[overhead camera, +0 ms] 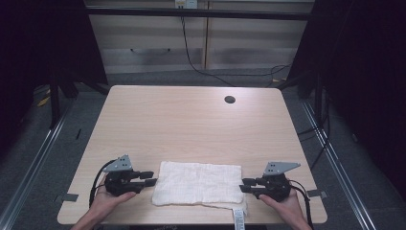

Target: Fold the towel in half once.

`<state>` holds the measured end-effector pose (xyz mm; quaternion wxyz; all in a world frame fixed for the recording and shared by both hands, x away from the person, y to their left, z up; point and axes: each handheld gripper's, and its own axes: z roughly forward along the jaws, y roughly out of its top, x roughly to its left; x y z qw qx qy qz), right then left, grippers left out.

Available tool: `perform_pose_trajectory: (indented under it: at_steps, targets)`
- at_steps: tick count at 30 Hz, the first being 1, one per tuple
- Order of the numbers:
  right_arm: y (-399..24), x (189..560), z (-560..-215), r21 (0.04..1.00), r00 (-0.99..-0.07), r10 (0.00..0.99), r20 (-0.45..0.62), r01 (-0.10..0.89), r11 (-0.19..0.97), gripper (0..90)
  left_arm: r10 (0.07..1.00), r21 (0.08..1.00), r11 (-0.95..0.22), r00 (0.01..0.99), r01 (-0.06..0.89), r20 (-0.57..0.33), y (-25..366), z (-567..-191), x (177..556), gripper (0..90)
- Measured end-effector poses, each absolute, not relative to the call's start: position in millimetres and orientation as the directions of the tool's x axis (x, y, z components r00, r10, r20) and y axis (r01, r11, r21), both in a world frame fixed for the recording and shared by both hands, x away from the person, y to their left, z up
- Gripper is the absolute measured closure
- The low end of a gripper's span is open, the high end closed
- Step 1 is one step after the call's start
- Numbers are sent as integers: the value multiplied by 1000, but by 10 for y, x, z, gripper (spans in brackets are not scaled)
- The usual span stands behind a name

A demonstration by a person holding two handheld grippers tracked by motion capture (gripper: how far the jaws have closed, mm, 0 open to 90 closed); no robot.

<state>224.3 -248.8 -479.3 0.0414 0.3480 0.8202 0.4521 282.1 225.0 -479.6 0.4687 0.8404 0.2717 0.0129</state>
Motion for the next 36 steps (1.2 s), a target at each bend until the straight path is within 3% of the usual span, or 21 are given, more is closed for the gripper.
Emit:
perform_pose_trajectory:
  at_steps: [14,18,29,33,36]
  targets:
    - [-2435,2893,-4830,740,-716,662,221,565,364,674,520,766,-433,826,475,-218,1946,-4849,3361,654]
    - [-2423,3034,-4891,728,-713,663,227,576,371,653,526,782,-387,814,489,-248,1982,-4800,3476,619]
    - [-2408,3045,-4994,691,-710,673,207,593,413,654,547,774,-395,804,494,-235,2002,-4844,3548,565]
    - [-2407,3028,-5013,684,-719,665,204,590,429,680,537,766,-408,809,496,-238,1965,-4861,3551,531]
    - [-2385,3023,-5018,684,-737,647,197,576,448,812,522,761,-427,820,488,-233,1940,-4876,3545,510]
